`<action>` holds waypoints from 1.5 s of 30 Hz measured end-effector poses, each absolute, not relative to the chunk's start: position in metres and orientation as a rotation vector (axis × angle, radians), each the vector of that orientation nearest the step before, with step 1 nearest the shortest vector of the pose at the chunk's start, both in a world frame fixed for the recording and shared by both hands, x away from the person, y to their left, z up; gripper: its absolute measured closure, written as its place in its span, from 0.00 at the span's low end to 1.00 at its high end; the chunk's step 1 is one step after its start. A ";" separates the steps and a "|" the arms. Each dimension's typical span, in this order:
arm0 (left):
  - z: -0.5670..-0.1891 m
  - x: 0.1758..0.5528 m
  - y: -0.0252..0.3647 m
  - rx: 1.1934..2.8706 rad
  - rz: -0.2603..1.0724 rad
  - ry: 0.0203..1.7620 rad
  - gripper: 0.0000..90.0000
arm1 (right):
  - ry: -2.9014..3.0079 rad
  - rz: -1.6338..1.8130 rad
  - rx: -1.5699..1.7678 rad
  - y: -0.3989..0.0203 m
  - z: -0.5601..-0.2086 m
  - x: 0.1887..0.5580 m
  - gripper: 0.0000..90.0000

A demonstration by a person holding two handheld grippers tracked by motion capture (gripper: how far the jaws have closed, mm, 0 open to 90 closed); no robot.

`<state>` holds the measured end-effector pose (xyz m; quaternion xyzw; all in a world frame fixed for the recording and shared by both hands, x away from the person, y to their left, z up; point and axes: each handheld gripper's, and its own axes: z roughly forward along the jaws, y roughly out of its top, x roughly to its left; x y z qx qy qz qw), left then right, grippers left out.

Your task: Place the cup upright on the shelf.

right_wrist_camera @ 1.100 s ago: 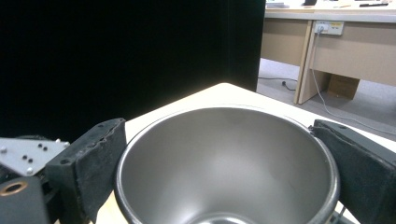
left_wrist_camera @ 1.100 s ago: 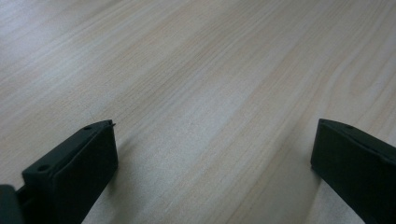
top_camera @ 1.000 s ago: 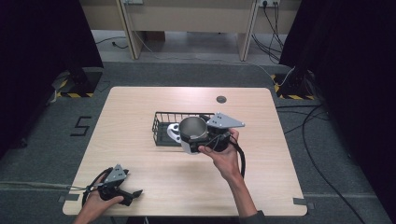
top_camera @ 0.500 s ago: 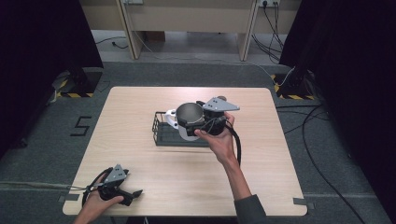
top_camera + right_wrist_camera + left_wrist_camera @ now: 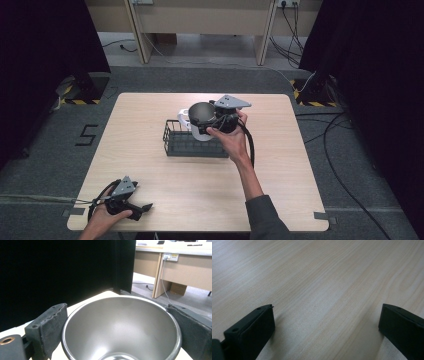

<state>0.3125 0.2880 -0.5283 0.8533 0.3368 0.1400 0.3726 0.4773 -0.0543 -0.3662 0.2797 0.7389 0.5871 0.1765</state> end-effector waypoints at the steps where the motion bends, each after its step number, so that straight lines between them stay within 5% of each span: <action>1: -0.528 0.313 0.288 2.186 0.359 0.863 0.00 | 2.095 1.657 0.795 -0.054 -0.368 0.479 0.07; 45: -0.528 0.312 0.288 2.185 0.359 0.863 0.00 | 2.171 1.557 0.879 -0.046 -0.415 0.507 0.07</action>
